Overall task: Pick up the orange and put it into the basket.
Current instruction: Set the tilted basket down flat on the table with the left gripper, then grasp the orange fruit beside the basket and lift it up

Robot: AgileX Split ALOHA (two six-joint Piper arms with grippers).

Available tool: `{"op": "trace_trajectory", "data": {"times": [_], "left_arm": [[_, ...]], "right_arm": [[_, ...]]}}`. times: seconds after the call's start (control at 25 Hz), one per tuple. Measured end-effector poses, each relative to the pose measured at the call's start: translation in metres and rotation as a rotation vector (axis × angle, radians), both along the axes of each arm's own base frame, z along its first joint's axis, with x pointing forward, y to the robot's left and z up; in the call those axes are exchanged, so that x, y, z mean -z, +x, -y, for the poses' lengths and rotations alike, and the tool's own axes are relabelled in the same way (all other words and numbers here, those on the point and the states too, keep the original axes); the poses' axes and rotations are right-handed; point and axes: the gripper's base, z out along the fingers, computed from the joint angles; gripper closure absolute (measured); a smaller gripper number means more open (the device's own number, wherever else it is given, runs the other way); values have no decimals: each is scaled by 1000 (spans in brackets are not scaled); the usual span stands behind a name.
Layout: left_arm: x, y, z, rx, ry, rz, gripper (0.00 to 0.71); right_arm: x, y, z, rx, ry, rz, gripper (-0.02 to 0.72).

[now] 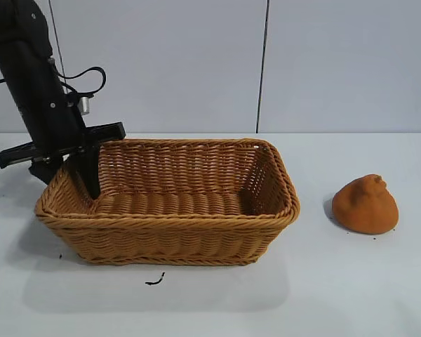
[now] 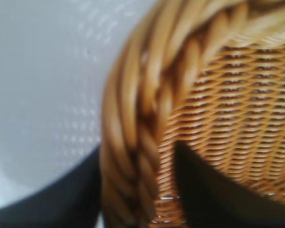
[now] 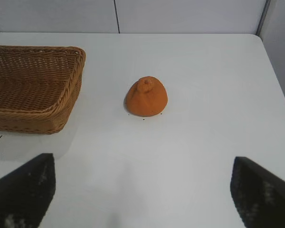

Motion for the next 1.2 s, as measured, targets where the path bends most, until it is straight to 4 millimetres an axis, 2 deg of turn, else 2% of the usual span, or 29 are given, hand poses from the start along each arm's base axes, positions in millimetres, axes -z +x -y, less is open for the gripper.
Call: {"op": "trace_trajectory", "data": {"times": [0.12,0.32,0.48,0.56,0.68,0.8,1.04,1.16,1.2], "left_arm": [[-15,1,0,25,-6,19,20],[-75,0,-2,49,-14,162,16],[-110,-5,-10,76,50,268,16],[-114,-5,-13,83,77,283,16],[-118,-4,-31,88,171,305,16],[-118,0,-58,58,239,302,16],[-118,2,-123,-63,317,278,15],[-120,-1,-136,-93,322,272,15],[-124,-9,-140,-101,323,268,15]], "right_arm": [[0,0,0,0,0,0,10],[0,0,0,0,0,0,10],[0,0,0,0,0,1,10],[0,0,0,0,0,2,10],[0,0,0,0,0,2,10],[0,0,0,0,0,2,10],[0,0,0,0,0,2,10],[0,0,0,0,0,2,10],[0,0,0,0,0,2,10]]}}
